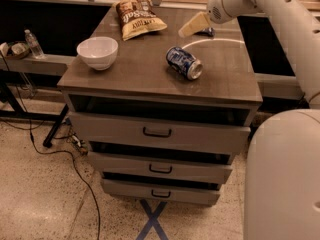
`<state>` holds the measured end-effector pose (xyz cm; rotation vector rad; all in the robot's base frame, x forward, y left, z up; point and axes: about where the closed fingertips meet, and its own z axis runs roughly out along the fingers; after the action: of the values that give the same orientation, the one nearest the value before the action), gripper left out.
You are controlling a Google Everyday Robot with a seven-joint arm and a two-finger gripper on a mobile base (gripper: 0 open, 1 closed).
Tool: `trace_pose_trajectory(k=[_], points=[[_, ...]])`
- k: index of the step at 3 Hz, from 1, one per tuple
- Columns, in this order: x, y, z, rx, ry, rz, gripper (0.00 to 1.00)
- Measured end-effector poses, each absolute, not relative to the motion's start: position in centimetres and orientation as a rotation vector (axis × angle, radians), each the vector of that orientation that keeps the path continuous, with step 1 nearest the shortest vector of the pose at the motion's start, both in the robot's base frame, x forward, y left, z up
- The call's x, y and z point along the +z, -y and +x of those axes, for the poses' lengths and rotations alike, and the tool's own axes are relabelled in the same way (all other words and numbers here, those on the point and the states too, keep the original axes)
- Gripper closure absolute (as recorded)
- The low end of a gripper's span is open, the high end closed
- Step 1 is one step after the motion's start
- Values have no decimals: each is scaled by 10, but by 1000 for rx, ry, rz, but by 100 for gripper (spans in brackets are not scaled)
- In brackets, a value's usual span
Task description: Pick rxbar blueberry
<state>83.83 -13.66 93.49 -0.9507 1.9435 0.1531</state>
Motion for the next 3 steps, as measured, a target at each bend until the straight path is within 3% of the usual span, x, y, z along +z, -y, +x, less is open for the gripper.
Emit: trace_pose_trajectory(k=[3], points=[[916,150,905,185,-1887,-597,0]])
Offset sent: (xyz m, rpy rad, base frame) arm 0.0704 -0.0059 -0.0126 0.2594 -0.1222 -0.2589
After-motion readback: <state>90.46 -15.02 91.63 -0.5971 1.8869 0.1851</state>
